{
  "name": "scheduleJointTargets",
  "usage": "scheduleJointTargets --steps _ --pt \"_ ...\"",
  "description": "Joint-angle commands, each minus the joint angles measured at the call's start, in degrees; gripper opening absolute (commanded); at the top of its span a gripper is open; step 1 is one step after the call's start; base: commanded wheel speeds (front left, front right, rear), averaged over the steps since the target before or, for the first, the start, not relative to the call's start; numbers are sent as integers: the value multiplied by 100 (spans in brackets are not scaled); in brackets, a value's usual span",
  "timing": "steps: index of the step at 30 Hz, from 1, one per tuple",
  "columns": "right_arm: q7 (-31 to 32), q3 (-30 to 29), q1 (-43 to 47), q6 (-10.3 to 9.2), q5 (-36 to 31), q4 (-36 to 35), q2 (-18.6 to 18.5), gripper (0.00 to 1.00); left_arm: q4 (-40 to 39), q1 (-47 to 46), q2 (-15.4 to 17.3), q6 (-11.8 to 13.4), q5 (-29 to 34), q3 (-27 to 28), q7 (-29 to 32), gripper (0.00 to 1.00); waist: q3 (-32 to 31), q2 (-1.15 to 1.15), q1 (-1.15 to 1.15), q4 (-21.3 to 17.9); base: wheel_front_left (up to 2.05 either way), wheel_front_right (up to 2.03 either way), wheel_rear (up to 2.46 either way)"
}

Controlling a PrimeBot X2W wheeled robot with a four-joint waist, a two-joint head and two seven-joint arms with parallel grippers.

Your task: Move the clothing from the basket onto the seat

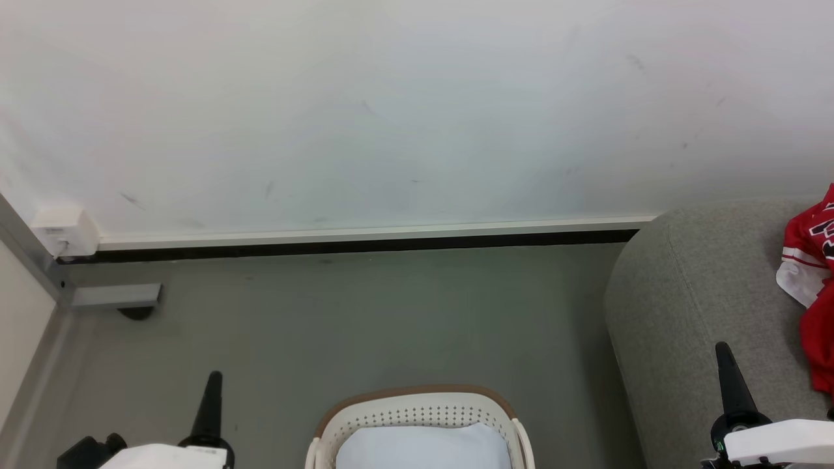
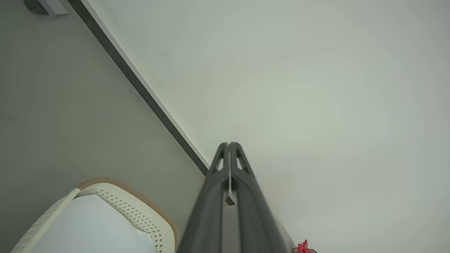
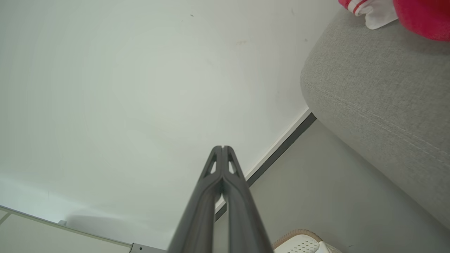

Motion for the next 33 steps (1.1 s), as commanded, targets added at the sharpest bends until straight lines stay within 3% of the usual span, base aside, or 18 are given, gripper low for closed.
scheduleJointTargets --steps 1,33 --pt "38 -71 -20 -5 121 -87 6 0 -76 -114 44 -40 -204 47 45 0 1 0 0 4 0 0 0" --pt "494 -474 65 -9 1474 -186 125 0 -167 -149 56 -137 -1769 187 499 0 20 0 0 94 0 0 0"
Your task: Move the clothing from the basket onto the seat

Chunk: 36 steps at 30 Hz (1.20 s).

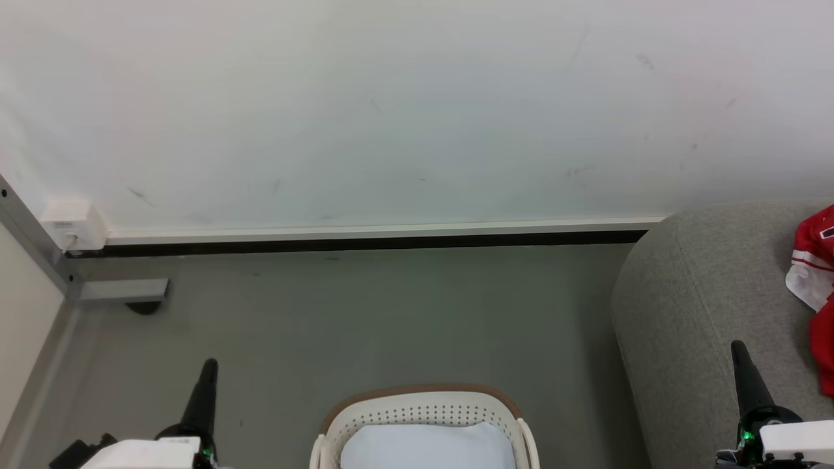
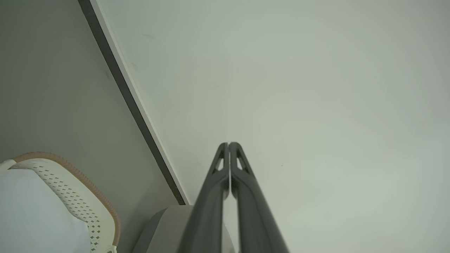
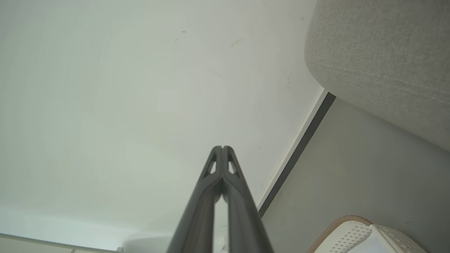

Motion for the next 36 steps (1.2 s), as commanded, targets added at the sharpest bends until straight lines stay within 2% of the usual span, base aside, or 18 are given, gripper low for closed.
scheduleJointTargets --steps 1,30,36 --pt "49 -51 45 -9 105 -45 -6 0 -40 -72 50 -42 -141 41 54 0 1 0 0 5 0 0 0" --pt "356 -342 111 -12 1058 -125 93 0 -109 -99 55 -107 -1270 132 364 0 19 0 0 86 0 0 0" --pt "365 -341 110 -12 1056 -122 90 0 -108 -97 55 -104 -1275 131 371 0 19 0 0 88 0 0 0"
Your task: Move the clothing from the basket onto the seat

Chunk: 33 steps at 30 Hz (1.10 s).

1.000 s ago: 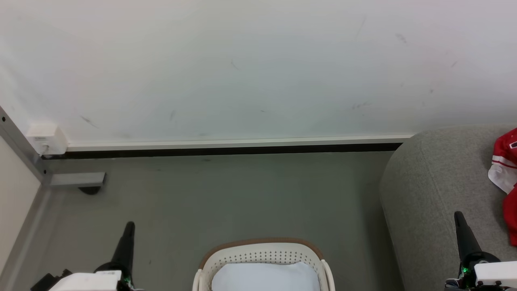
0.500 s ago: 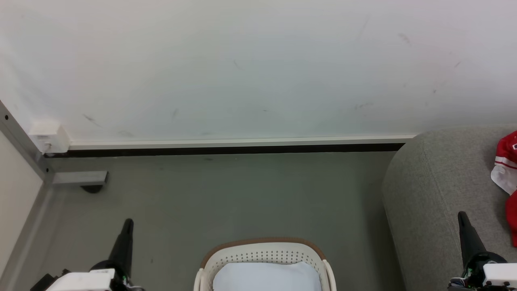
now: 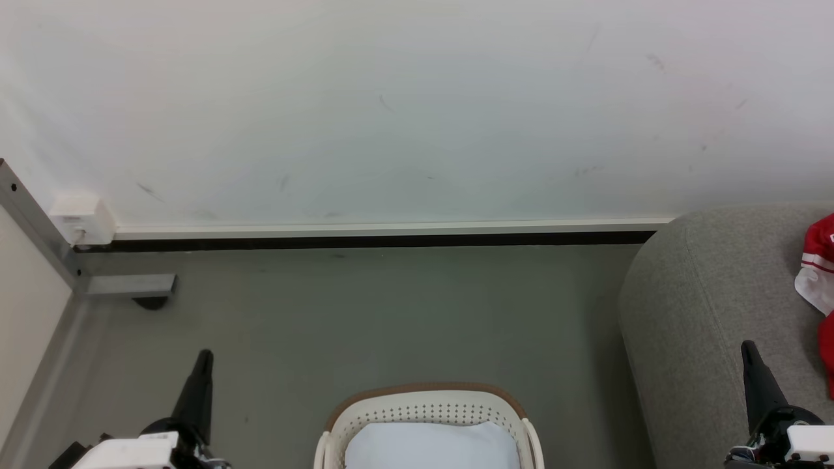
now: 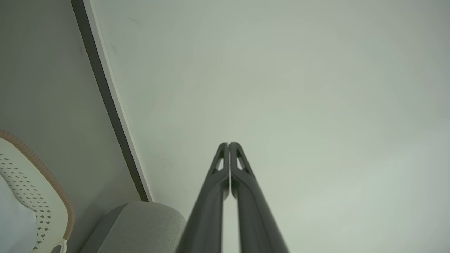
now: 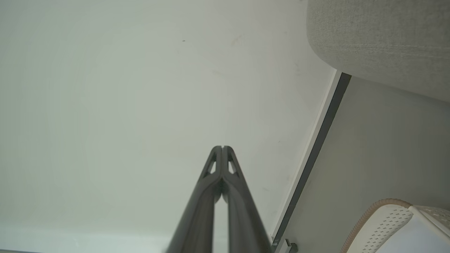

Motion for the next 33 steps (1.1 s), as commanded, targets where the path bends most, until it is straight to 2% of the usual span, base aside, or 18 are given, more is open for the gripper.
scheduleJointTargets --steps 1,33 --pt "15 -23 80 -12 3 -34 4 0 -25 -49 44 -28 -79 13 22 0 0 0 0 0 0 0 0" --pt "18 -26 78 -12 -1 -33 6 0 -25 -48 44 -28 -80 12 21 0 0 0 0 0 0 0 0"
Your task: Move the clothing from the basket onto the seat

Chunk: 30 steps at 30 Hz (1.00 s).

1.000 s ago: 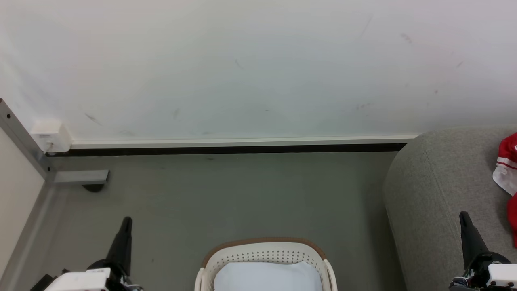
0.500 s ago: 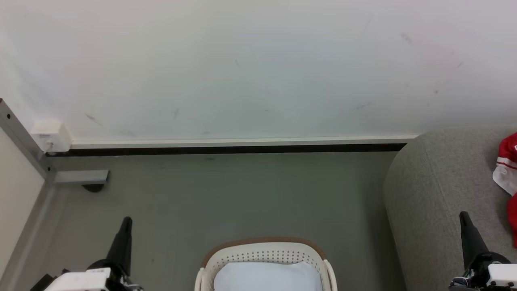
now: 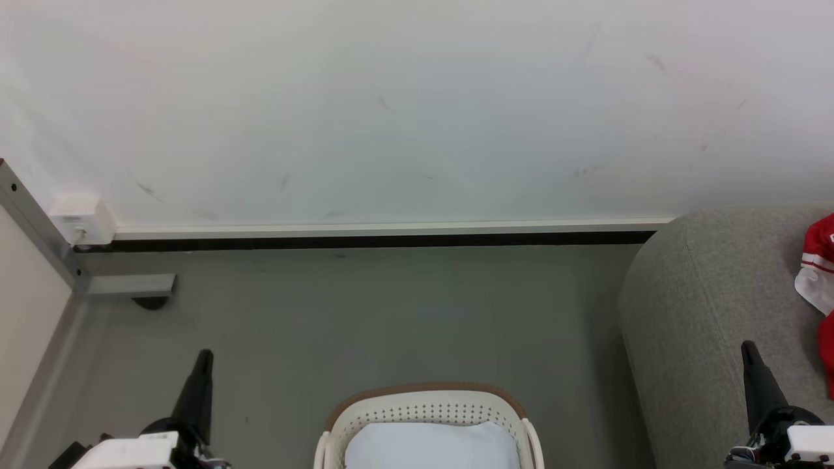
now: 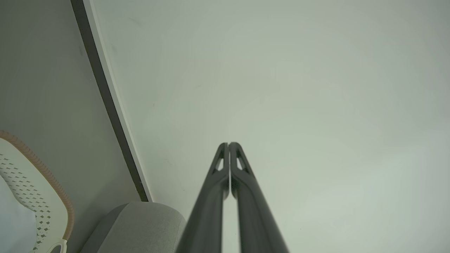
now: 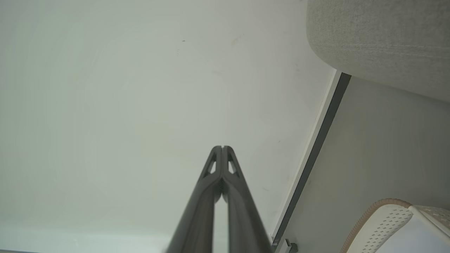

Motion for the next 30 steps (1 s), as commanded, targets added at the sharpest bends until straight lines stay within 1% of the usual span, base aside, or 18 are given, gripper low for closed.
scheduleJointTargets --steps 1,30 --pt "17 -23 75 -12 -1 -32 3 0 -23 -47 44 -28 -80 12 21 0 0 0 0 0 0 0 0" --pt "19 -25 75 -12 -4 -32 5 0 -24 -46 43 -28 -81 11 20 0 0 0 0 0 0 0 0"
